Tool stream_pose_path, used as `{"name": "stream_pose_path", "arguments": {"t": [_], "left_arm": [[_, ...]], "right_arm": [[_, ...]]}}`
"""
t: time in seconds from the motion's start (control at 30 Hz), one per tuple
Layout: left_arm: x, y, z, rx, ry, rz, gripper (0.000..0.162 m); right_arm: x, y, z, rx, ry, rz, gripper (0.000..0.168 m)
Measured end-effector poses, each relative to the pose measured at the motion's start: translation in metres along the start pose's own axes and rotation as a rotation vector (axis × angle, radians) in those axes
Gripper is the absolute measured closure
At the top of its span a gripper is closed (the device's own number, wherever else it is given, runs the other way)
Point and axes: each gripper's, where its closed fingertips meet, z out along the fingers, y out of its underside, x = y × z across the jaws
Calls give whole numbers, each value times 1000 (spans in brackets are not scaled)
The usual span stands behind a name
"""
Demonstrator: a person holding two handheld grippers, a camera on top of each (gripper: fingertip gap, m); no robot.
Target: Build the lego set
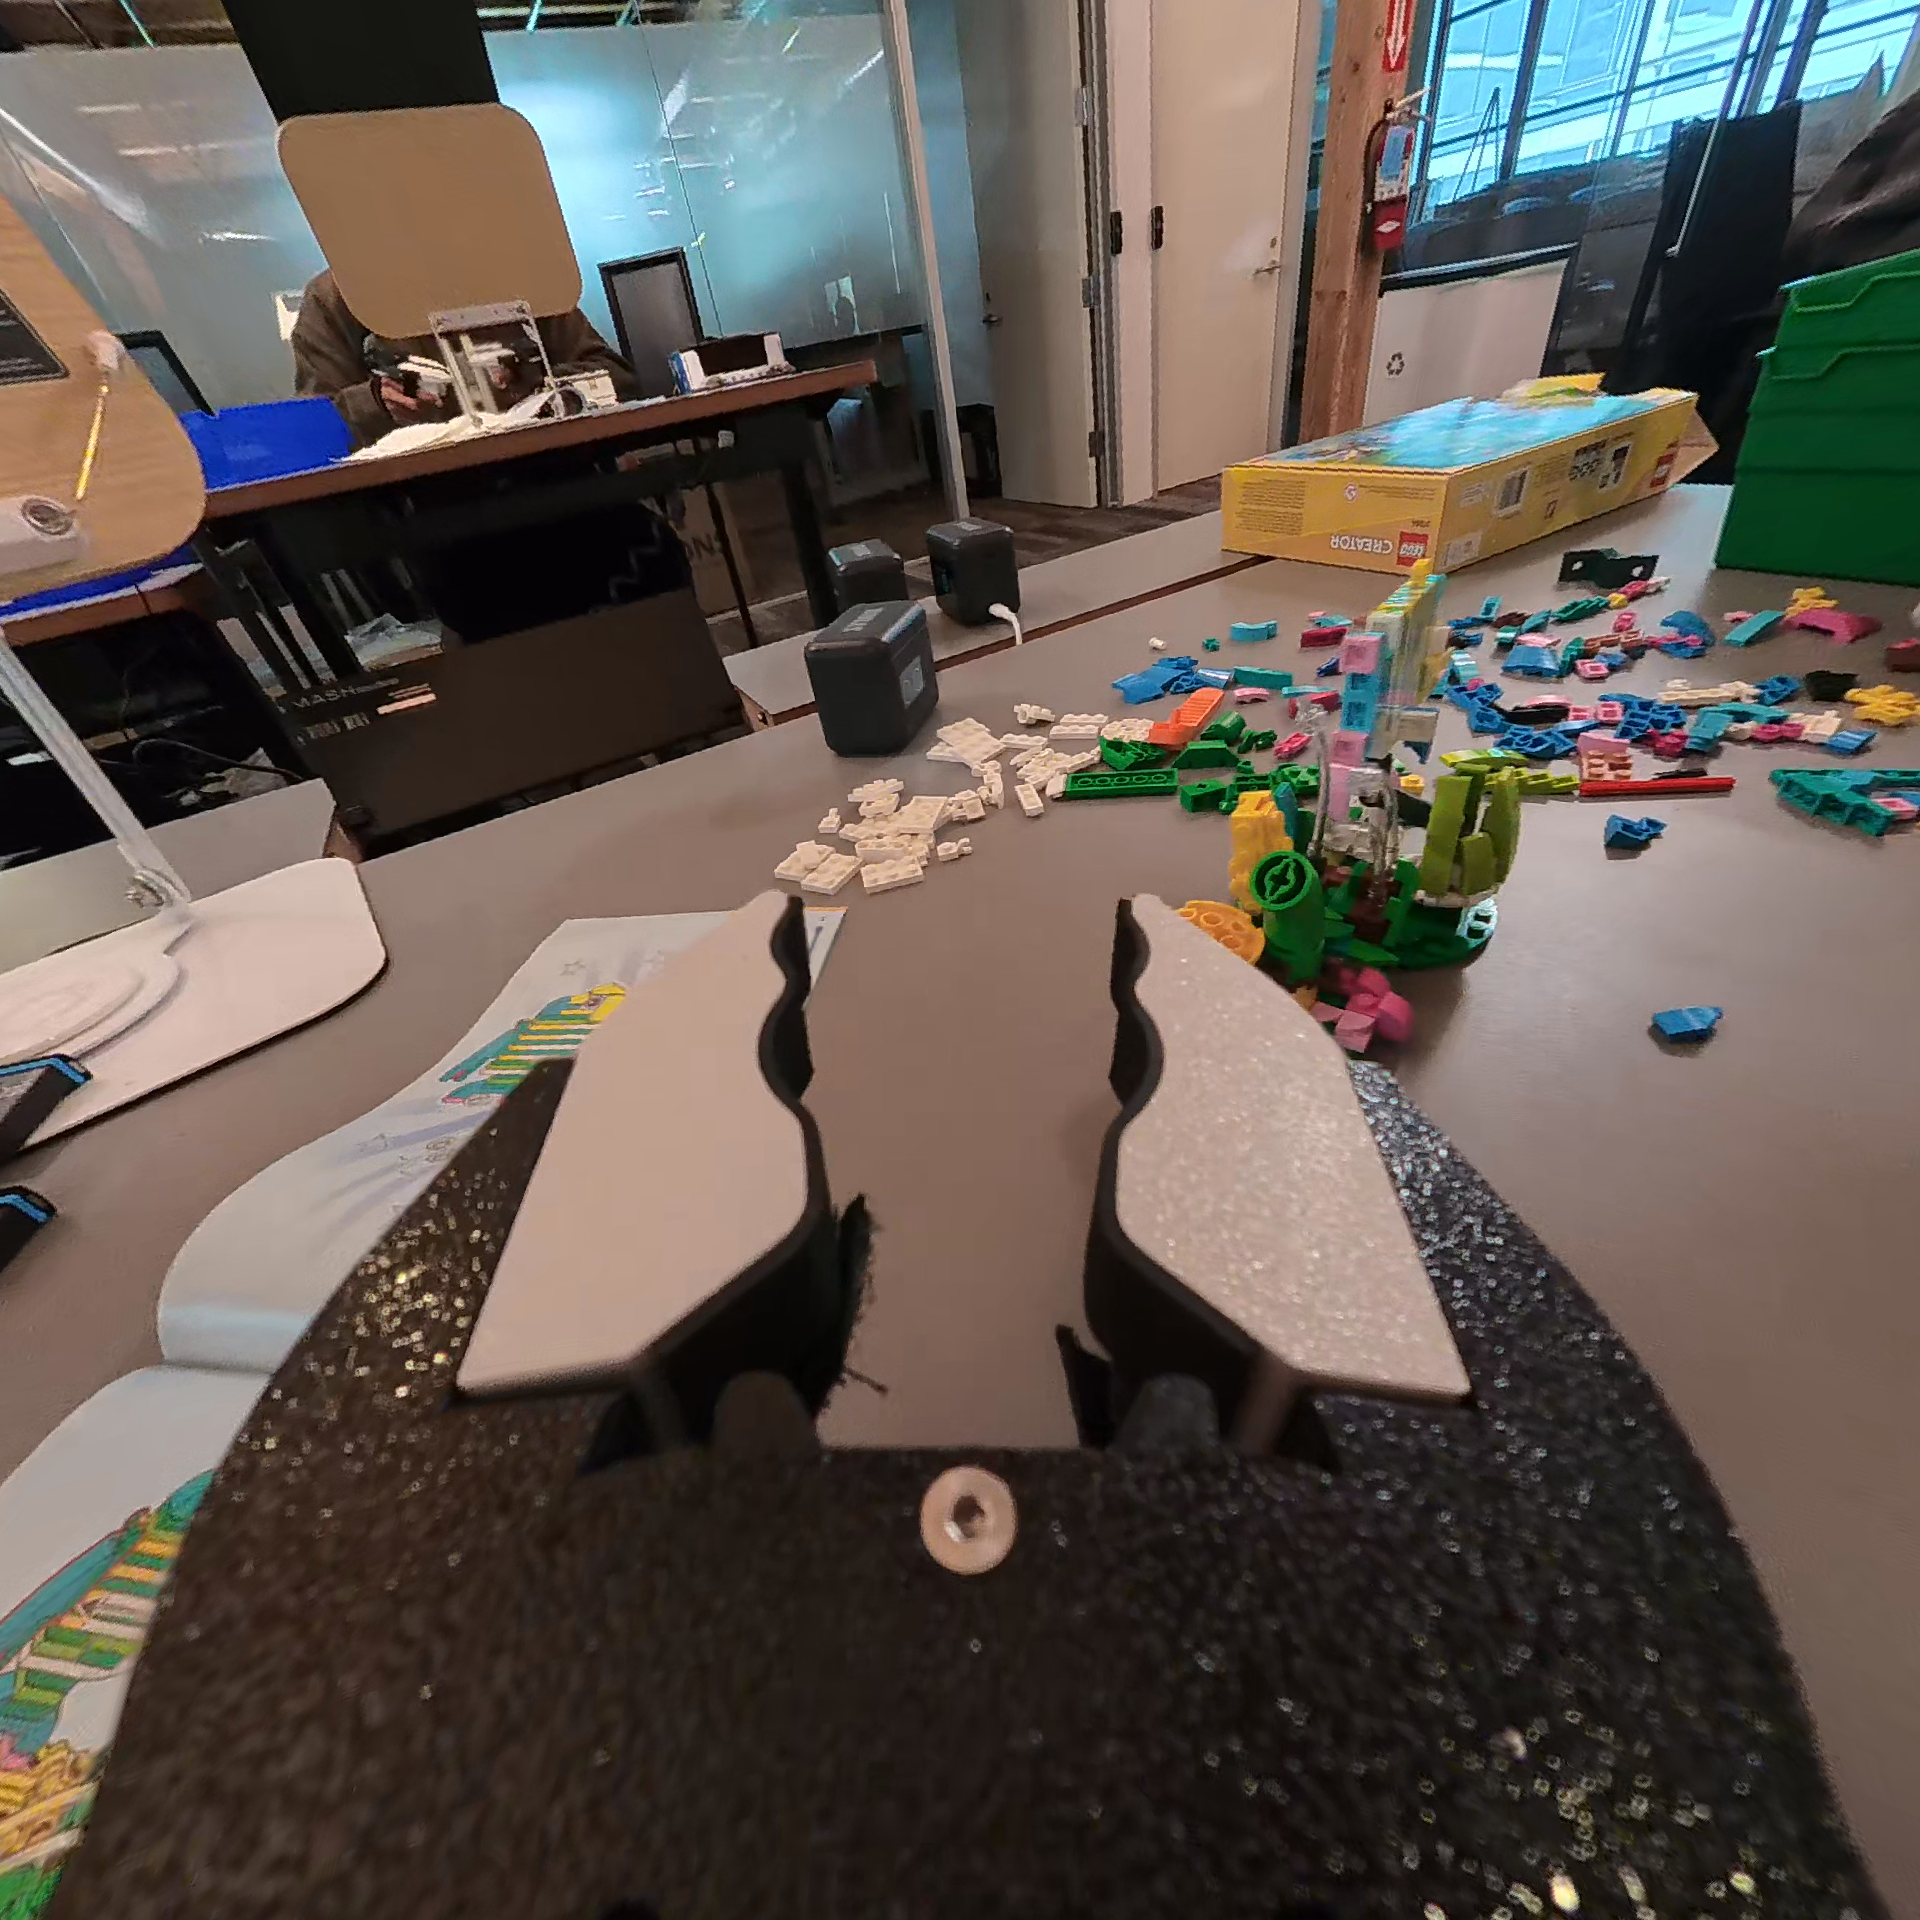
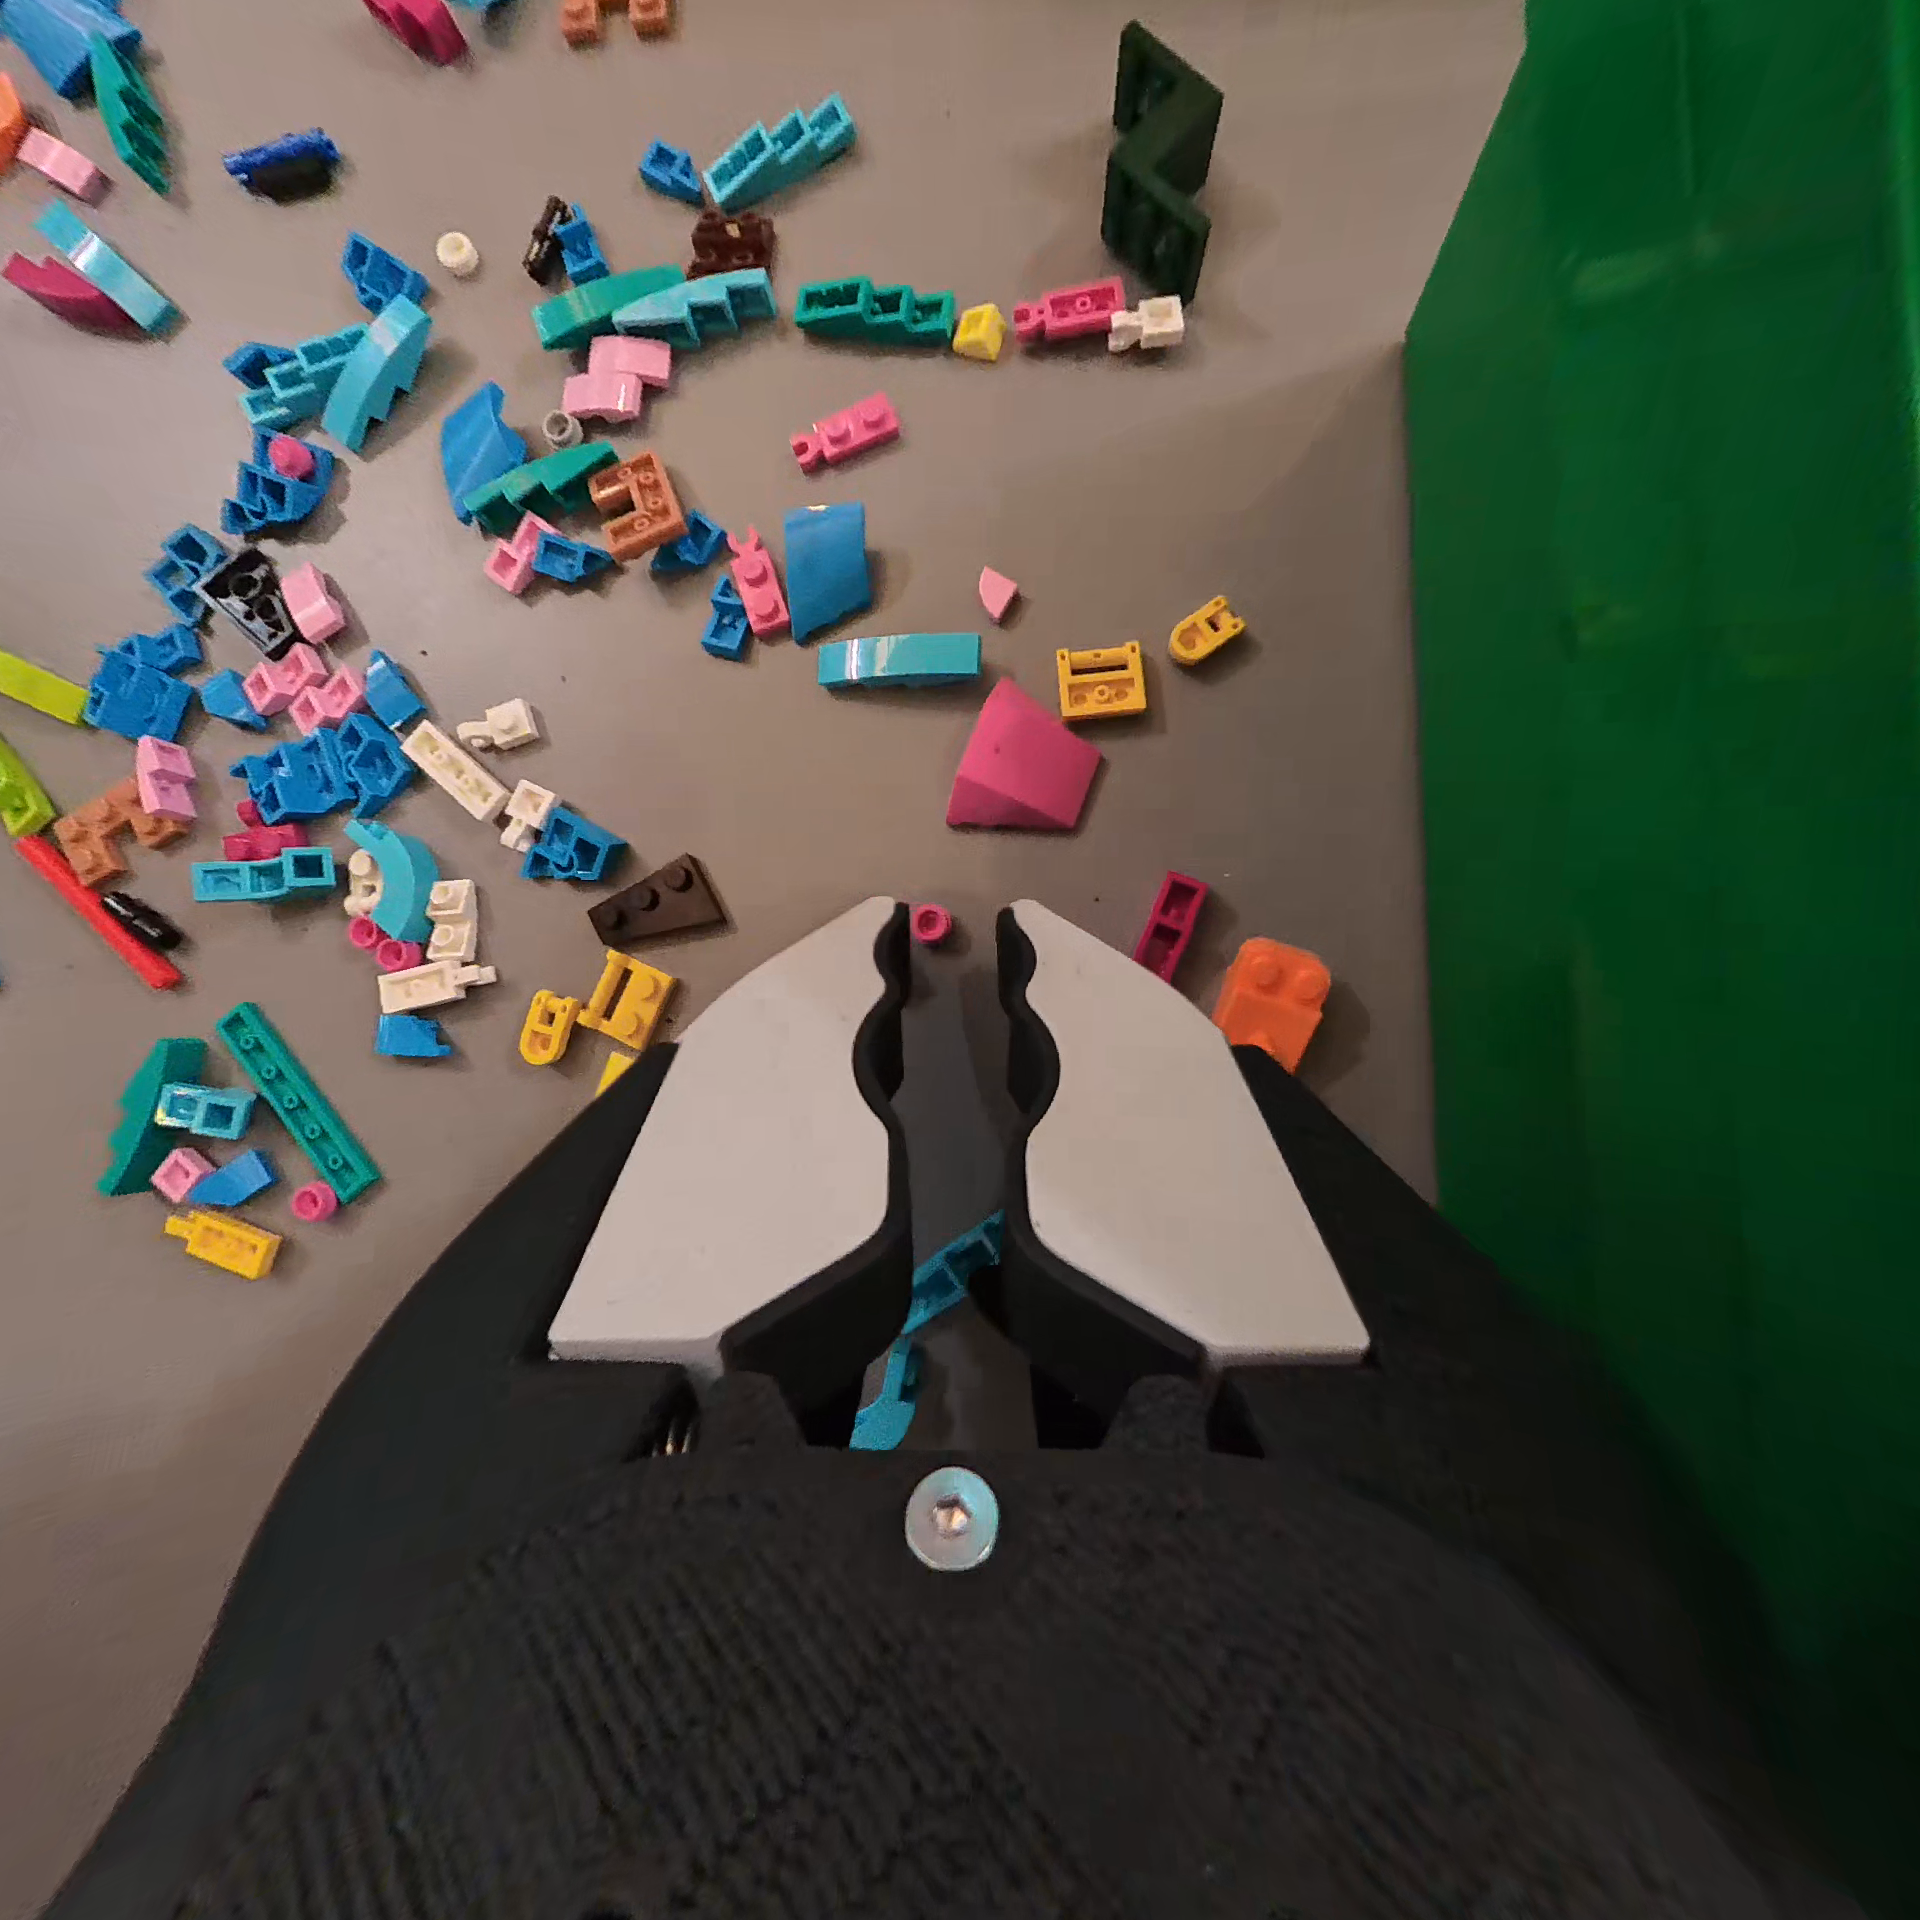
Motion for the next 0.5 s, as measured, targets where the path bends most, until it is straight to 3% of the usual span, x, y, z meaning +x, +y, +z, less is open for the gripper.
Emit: {"name": "stream_pose_path", "arguments": {"t": [0.5], "left_arm": [[6, 4, 2, -15, 53, -20, 107]], "right_arm": [[-3, 6, 11, -87, 41, -88, 161]]}}
